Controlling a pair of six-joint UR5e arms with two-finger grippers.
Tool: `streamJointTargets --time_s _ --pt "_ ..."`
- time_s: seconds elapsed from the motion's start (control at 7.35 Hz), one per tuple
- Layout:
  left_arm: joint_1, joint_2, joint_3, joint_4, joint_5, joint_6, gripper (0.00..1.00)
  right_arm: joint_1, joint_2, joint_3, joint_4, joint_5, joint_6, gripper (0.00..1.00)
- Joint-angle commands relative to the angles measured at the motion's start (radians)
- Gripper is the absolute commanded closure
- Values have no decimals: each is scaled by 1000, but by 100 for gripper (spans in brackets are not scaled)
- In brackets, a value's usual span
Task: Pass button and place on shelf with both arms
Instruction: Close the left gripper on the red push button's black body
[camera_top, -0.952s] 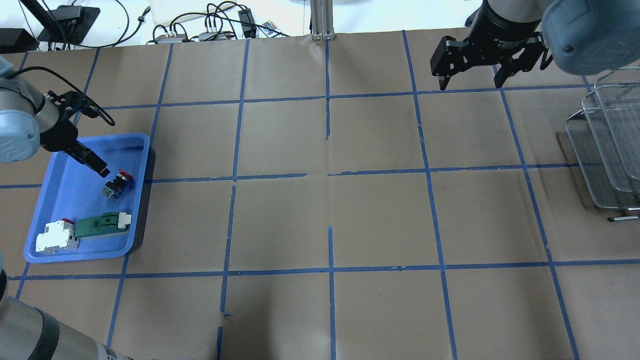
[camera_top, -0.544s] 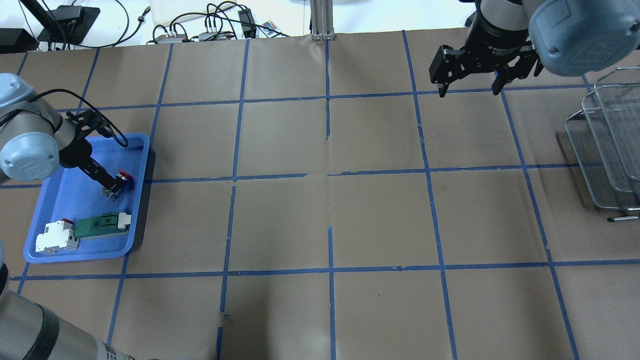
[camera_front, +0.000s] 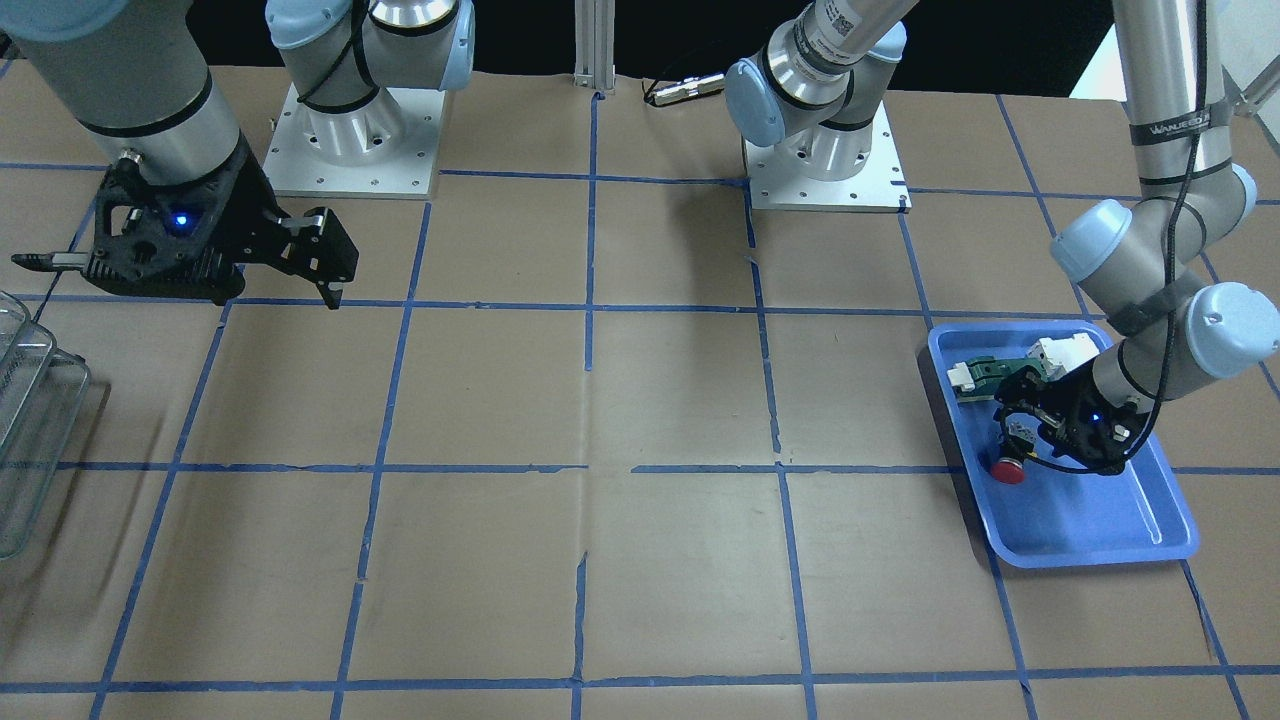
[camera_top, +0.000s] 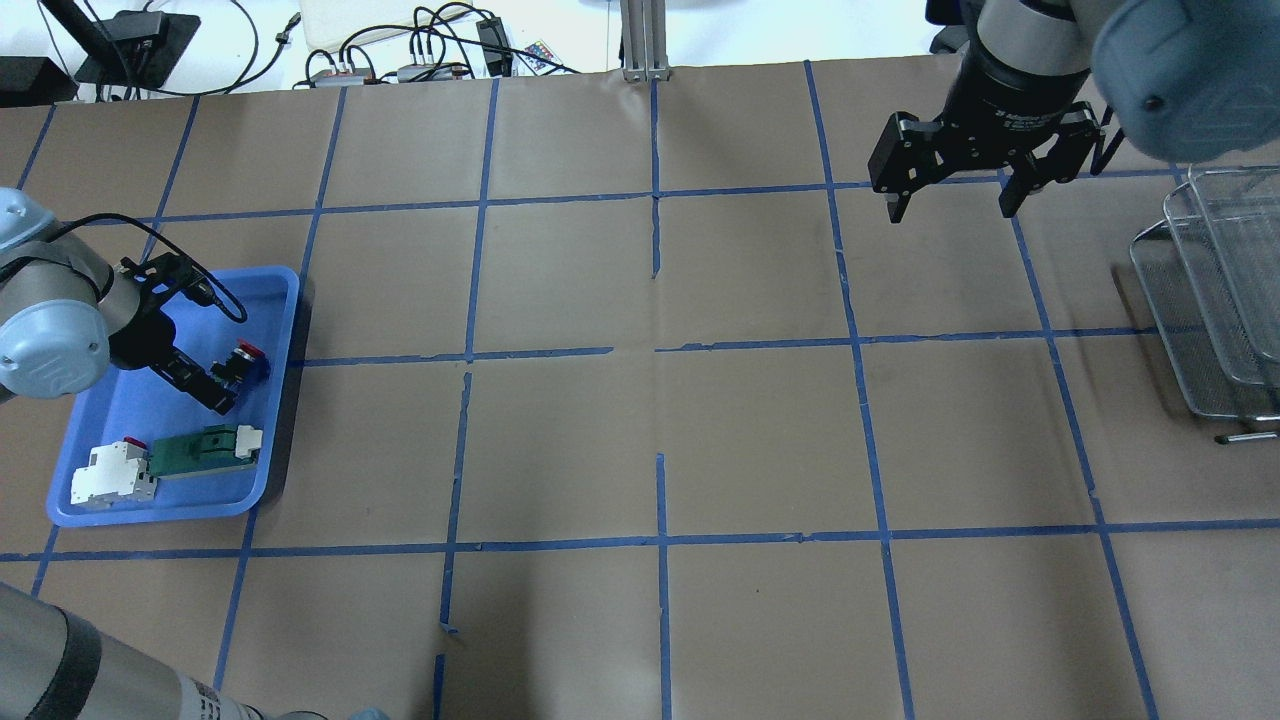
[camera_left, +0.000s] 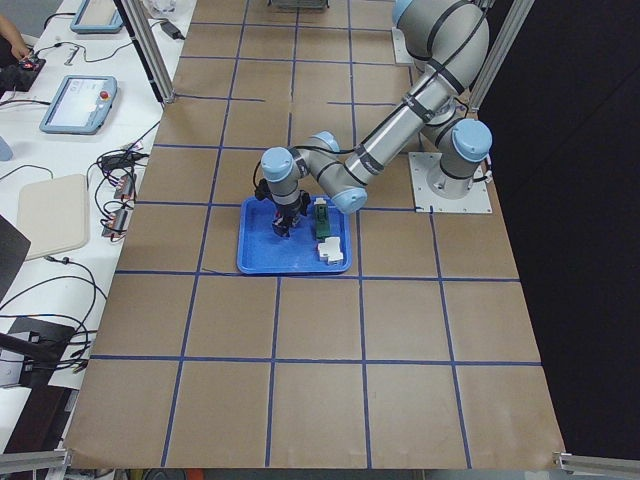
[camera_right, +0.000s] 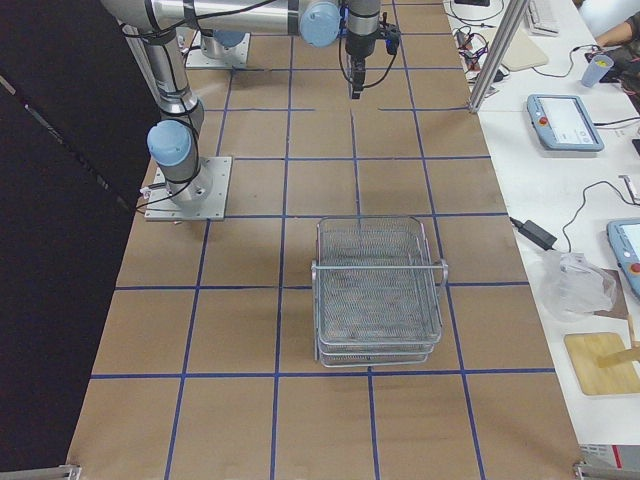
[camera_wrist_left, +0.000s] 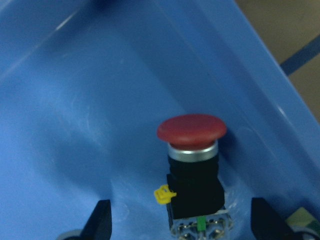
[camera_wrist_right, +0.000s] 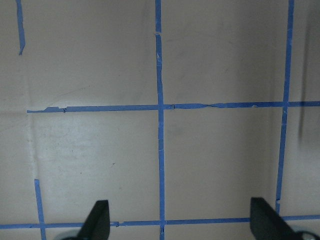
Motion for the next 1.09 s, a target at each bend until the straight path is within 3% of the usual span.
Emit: streamJointTargets --time_s 0.0,0.14,0.41,0.54,0.68,0.82,0.95 --pt "-2 -1 -8 2 -19 -5 12 4 -7 0 1 8 -5 0" --pt "-2 -1 -9 1 -43 -3 12 4 -7 0 -12 12 -6 0" --pt "-2 3 -3 2 -46 -2 34 15 -12 2 -65 17 -52 0" --pt "-3 5 -6 2 -46 0 34 10 -10 3 -78 23 -193 0" --pt "-3 3 -8 1 -46 1 51 6 -10 11 -76 85 -225 0" --pt "-3 3 -3 1 -45 5 84 7 -10 28 -76 163 -239 0" --pt "-3 2 1 2 -45 3 100 7 -10 39 -93 237 -320 0"
